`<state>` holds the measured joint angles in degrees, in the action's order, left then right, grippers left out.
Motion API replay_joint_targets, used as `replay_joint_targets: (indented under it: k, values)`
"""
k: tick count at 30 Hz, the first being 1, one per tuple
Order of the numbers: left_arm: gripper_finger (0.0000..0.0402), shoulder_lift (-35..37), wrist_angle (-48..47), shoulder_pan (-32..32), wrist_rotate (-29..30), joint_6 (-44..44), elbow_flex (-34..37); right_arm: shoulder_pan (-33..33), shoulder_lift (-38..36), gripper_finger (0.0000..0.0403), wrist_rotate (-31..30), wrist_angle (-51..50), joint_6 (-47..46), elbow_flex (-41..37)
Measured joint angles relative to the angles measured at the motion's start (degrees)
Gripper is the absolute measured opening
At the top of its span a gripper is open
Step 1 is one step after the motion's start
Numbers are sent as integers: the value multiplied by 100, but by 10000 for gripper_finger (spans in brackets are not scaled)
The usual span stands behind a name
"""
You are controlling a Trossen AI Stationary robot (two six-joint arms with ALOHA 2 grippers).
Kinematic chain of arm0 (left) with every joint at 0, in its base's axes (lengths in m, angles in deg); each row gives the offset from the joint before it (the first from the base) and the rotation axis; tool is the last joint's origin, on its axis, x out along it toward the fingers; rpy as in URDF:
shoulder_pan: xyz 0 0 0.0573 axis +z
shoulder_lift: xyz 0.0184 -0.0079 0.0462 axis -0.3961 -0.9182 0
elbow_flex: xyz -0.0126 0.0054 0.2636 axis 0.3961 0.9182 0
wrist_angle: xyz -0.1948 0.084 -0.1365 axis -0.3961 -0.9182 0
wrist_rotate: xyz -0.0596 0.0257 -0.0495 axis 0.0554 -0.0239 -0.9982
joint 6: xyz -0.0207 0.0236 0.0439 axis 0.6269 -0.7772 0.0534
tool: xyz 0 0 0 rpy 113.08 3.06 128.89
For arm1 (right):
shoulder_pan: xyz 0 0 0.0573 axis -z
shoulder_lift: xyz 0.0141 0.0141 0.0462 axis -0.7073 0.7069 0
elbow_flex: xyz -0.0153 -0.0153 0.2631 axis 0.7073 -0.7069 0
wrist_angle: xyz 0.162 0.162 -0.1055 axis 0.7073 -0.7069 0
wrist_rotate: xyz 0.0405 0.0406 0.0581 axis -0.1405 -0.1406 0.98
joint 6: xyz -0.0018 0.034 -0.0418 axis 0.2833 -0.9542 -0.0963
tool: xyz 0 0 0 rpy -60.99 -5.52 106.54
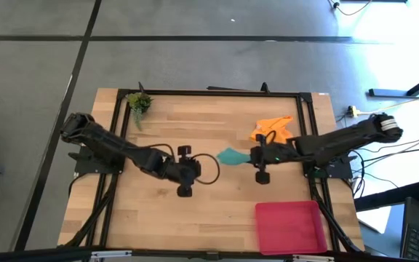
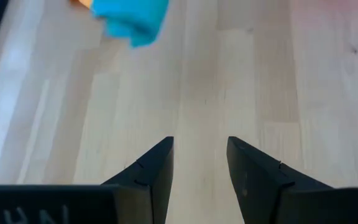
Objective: Roll microfiber towels into tight, uniform cylinder then place into a basket
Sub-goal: Put the blue microfiber cloth into the red bin
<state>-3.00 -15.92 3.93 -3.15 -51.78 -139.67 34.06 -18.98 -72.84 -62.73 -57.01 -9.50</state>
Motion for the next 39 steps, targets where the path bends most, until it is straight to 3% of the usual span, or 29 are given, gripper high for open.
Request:
replay_joint_targets:
  k: [5, 16, 39]
  values:
    - [141, 0, -3, -255, 252, 144, 0, -741, -557, 32, -390, -562, -484, 0]
    - [142, 0, 19, -401, 530, 553, 0, -1918, -1285, 35, -428, -1761, -2008, 2]
    - [140, -2, 185, -399, 632, 561, 0, -5252, -1176, 32, -1609, -1395, -4480, 9]
